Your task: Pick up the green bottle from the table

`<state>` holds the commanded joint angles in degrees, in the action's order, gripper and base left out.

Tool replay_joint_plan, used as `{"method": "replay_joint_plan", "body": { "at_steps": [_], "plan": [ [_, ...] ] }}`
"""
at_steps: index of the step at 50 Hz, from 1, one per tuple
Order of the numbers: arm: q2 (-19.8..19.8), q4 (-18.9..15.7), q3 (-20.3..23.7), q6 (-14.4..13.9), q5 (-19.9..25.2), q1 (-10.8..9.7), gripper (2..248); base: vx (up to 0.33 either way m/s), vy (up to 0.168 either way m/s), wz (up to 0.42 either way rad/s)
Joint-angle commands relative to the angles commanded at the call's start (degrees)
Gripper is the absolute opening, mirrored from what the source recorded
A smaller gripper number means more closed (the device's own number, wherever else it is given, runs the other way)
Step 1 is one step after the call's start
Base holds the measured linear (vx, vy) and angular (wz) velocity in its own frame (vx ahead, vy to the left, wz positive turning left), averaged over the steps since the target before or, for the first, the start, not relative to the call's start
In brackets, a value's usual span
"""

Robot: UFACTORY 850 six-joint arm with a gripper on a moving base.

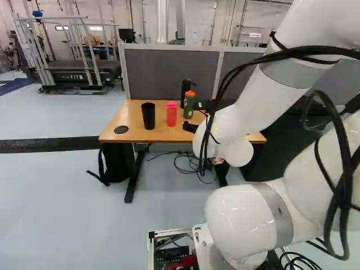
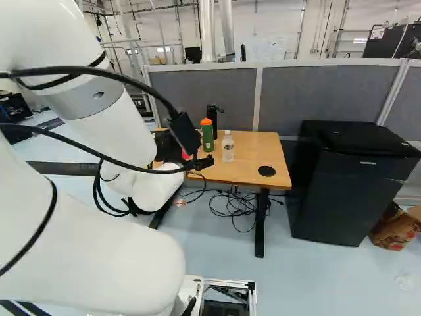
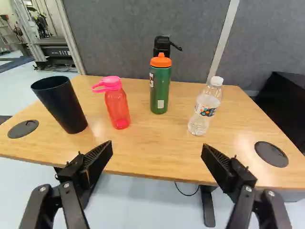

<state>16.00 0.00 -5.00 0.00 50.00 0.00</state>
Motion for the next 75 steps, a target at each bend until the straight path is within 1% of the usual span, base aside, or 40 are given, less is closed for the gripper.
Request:
{"method": "replay_joint_plan", "body": {
  "at_steps": [27,63,75],
  "plan": [
    [0.00,0.00,0.00,0.00,0.00,0.00,247,0.077,0.069,-0.015],
    [-0.91,0.00,-0.77,0.00,0.00,0.00,247,0.002,0.003,0.005],
    [0.44,0.00,-0.88,0.00,0.00,0.00,247,0.000,0.000,0.000]
  ]
}}
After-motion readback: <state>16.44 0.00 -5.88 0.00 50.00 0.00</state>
